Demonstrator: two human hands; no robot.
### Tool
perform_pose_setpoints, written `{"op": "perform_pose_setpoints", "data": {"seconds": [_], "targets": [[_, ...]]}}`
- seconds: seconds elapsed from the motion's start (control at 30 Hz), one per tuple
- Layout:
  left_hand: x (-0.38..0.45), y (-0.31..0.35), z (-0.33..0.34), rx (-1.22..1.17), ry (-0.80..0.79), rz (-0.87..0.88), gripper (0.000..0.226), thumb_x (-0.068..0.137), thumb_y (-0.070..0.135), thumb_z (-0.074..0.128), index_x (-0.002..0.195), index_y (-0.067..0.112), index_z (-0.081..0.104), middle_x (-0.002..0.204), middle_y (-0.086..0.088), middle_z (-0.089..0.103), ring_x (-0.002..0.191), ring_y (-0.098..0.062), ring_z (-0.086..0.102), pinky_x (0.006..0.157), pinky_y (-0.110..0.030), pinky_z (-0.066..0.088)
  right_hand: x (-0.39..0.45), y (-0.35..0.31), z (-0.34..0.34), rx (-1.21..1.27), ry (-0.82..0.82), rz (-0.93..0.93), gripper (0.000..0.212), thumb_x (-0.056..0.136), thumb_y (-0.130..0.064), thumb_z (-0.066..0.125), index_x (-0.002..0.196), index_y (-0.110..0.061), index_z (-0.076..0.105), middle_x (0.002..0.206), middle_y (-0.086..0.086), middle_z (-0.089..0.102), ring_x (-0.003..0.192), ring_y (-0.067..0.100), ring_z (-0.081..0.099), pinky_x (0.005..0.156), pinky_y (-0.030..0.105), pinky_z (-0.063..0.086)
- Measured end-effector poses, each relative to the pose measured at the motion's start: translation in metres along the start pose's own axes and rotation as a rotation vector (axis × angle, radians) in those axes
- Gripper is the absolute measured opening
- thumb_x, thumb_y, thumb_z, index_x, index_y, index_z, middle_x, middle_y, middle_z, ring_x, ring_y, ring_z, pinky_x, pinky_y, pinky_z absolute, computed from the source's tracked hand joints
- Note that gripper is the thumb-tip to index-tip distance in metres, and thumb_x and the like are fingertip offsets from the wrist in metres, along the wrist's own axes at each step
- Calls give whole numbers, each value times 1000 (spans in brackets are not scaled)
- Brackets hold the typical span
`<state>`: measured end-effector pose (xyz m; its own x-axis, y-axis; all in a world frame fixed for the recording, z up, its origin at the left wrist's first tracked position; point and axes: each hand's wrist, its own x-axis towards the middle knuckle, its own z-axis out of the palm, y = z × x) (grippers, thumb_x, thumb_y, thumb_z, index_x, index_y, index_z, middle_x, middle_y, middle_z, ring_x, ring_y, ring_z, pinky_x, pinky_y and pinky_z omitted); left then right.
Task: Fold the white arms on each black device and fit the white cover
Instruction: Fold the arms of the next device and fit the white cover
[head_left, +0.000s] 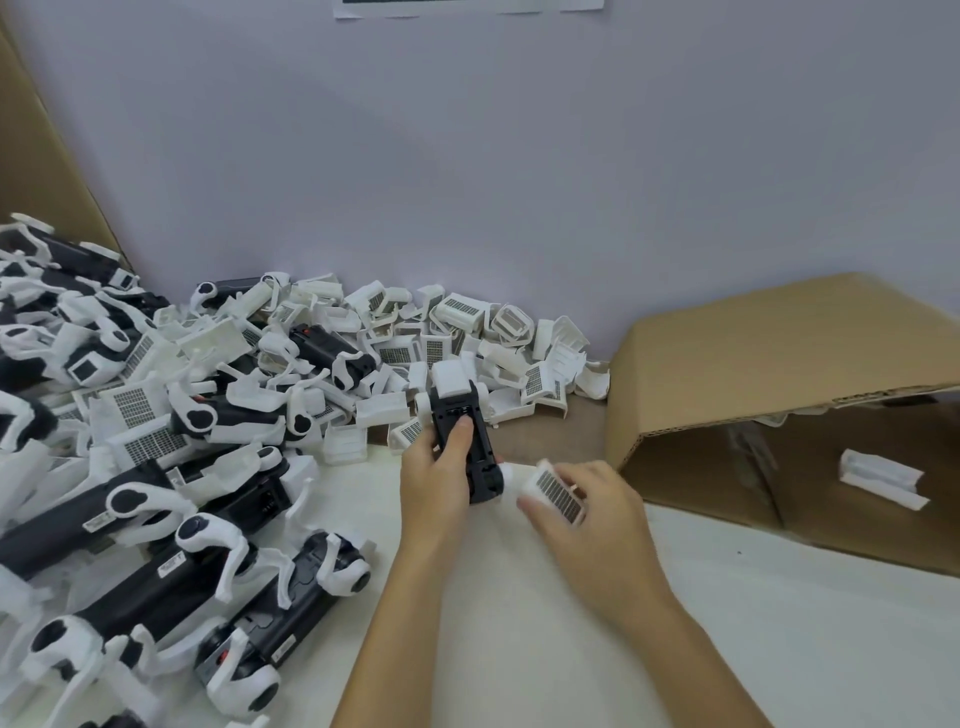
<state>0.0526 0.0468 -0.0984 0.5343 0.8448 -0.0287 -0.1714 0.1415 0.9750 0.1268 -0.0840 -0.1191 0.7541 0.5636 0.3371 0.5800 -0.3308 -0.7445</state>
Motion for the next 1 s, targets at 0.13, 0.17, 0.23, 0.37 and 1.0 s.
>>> {"op": "perform_pose_setpoints", "data": {"seconds": [0.13,0.17,0.23,0.37,1.0], "targets": [[-5,0,4,-88,-81,-13,27,101,31,50,100,12,68,88,-15,72,73,-20,69,54,-27,54,1,-1,-7,246,208,32,7,86,-38,73,87,-40,67,86,-12,66,82,-1,61,65,10,45],[-6,0,5,-132,-108,-36,30,103,31,46,100,11,67,91,-16,72,77,-22,68,59,-30,56,2,-2,-8,324,188,71,8,86,-40,73,93,-38,70,87,-13,70,83,-2,63,66,10,46],[-9,1,10,-160,-162,-30,31,106,24,39,102,10,66,100,-21,69,80,-27,66,63,-30,57,3,-2,-12,482,142,116,20,81,-44,75,98,-33,74,90,-17,75,86,-3,68,67,9,48],[-17,1,17,-82,-263,53,26,107,16,40,118,11,63,112,-25,69,69,-16,70,53,-13,48,6,-3,-14,670,154,182,43,73,-55,70,103,-25,77,94,-14,77,91,1,71,73,14,52],[-18,-8,24,-65,-360,121,30,96,13,49,91,21,78,104,-12,74,99,-25,68,94,-48,51,9,-10,10,383,336,-38,17,82,-42,77,92,-43,63,88,-16,70,85,3,65,70,10,47]]}}
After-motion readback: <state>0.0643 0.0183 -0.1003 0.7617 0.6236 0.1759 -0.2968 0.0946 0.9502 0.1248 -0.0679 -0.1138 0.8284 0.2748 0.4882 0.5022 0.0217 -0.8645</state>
